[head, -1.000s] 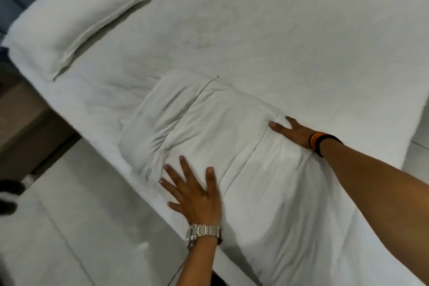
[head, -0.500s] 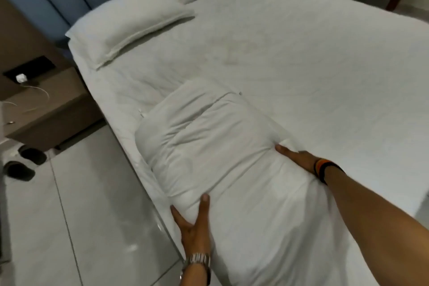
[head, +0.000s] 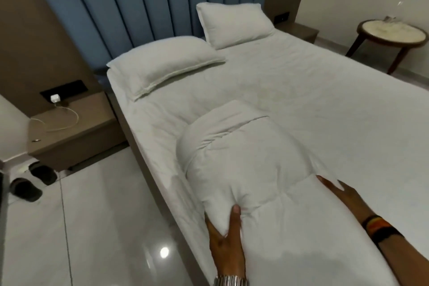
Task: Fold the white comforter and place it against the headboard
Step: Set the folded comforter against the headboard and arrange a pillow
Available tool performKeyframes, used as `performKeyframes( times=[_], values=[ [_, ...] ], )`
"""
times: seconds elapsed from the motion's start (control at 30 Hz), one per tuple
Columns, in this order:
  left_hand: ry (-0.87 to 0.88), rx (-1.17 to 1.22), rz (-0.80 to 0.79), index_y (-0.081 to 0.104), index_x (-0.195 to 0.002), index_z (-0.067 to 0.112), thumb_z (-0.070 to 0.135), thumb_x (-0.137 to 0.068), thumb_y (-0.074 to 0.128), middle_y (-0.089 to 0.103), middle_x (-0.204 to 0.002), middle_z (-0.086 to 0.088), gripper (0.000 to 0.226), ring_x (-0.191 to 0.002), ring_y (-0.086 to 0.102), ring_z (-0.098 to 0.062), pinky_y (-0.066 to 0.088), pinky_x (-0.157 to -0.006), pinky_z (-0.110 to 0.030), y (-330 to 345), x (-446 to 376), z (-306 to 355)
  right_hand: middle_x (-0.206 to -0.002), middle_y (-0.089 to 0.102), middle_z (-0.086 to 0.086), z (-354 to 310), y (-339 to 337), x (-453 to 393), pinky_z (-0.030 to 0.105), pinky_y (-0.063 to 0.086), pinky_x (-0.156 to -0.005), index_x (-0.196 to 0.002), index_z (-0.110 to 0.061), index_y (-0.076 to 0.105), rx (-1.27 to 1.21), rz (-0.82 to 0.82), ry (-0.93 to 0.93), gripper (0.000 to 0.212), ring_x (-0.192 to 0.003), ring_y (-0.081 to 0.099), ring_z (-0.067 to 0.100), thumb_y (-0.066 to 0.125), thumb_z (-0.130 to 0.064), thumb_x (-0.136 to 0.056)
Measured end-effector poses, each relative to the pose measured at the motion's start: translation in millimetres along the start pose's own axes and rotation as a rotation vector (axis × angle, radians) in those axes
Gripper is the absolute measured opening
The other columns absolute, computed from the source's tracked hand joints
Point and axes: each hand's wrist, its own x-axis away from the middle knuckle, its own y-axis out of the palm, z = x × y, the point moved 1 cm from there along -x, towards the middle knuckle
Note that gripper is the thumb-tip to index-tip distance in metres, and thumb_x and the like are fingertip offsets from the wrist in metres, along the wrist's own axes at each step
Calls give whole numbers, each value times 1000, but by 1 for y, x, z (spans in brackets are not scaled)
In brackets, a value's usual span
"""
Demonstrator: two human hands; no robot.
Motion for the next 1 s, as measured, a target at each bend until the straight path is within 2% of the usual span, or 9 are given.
performKeyframes(
  times=[0.13,0.27,0.37,0.43,0.5,0.67,0.77,0.9,1.0],
  values=[
    [165,-27,-163,46,-144,59,88,-51,78,62,-133,26,103,-116,62,-1,48,-96,-20,-26,-74,111,-102,73,-14,-83,55,26,30,51,-78,-116,-46,68,-112,135,-36,86,-84,67,7,67,-101,-51],
    [317,-145,-318,46,-146,57,86,-59,78,68,-133,22,98,-123,65,-8,52,-109,-33,-41,-166,237,-100,61,-12,-174,137,31,31,44,-86,-140,-36,59,-244,200,-64,111,-82,54,2,64,-101,-51],
    [418,-244,-361,50,-144,55,84,-62,77,71,-129,23,91,-120,67,-7,52,-104,-27,-42,-242,332,-123,61,3,-244,198,13,32,38,-92,-151,-24,53,-329,181,-66,120,-78,53,7,67,-96,-56],
    [472,-299,-379,53,-146,47,80,-66,78,70,-132,20,90,-124,65,-9,48,-103,-23,-38,-288,389,-138,62,7,-285,235,-1,31,37,-95,-149,-28,55,-404,190,-92,110,-92,58,20,69,-92,-60],
    [525,-380,-398,55,-147,40,79,-69,76,68,-137,14,90,-128,63,-14,47,-111,-29,-28,-337,442,-133,63,5,-325,271,-21,31,39,-96,-140,-35,60,-461,205,-122,103,-105,57,22,69,-94,-56],
    [653,-539,-448,55,-147,38,86,-67,71,66,-141,9,95,-128,62,-18,47,-113,-37,9,-458,573,-147,60,10,-423,359,-106,37,47,-106,-151,-20,53,-610,199,-114,112,-118,60,28,72,-88,-64],
    [693,-612,-508,59,-144,37,76,-77,72,68,-136,10,79,-124,65,-17,50,-107,-35,35,-532,654,-135,64,8,-496,414,-160,34,48,-99,-146,-18,58,-713,209,-105,105,-109,62,26,75,-85,-66],
    [750,-713,-580,57,-146,32,67,-89,67,66,-132,11,68,-115,65,-12,48,-91,-23,79,-626,770,-118,66,5,-606,482,-225,36,52,-97,-99,-28,63,-801,270,-109,59,-104,65,28,79,-77,-70],
    [829,-827,-622,61,-132,35,66,-94,62,68,-115,19,49,-88,66,11,46,-68,-7,113,-699,846,-128,68,8,-679,530,-271,44,52,-107,-115,-22,66,-863,315,-73,70,-115,65,31,78,-76,-72]
  ],
)
